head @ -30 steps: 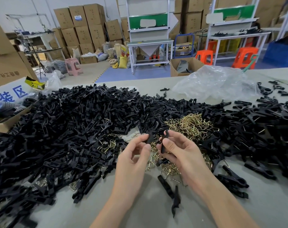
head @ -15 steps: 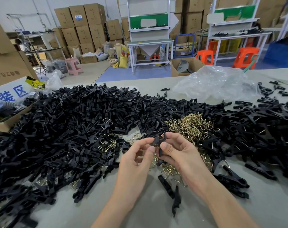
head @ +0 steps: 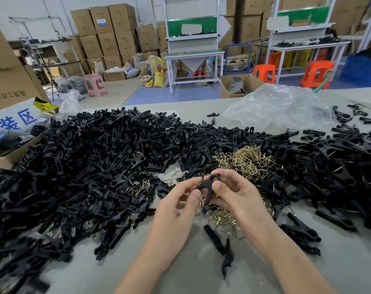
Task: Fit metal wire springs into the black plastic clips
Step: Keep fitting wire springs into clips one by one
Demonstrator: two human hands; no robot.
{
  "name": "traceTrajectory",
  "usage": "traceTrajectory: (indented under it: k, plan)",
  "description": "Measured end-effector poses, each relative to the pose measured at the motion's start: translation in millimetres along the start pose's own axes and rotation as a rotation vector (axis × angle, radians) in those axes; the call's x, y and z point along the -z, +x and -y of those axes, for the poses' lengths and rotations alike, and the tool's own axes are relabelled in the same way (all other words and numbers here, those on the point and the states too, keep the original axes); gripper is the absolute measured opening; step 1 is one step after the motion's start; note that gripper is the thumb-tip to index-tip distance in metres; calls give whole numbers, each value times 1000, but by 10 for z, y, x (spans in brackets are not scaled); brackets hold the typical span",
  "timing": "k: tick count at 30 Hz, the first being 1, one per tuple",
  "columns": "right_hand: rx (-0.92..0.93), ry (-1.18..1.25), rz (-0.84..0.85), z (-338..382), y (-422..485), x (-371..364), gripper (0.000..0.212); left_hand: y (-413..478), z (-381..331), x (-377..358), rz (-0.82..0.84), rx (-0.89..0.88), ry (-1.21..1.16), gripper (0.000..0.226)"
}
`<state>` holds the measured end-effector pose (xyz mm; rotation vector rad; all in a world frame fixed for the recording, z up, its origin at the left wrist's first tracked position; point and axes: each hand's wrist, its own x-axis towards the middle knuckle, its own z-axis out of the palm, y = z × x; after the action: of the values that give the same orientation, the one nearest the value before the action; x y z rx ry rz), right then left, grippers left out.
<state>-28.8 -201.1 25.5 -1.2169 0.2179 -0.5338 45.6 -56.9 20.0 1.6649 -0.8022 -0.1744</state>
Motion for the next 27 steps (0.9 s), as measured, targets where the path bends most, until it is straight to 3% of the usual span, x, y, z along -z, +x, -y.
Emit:
traceTrajectory:
  k: [3,7,13,18,23,27]
  plan:
    - [23,85,-97,-26,55,57,16,8,88,48,6,-48,290,25]
    - [32,214,-193,-40,91,163,27,27,205,169,97,-113,773,33]
    - [23,232,-239,-20,101,185,32,39,253,194,216,-107,964,34]
    - [25,241,-252,-24,110,184,32,50,238,188,165,-65,718,5]
    - [5,213,-221,-51,101,178,33,101,150,197,-65,101,219,17]
    - [-29,-111,-143,-69,40,137,33,152,94,204,-144,263,-189,13]
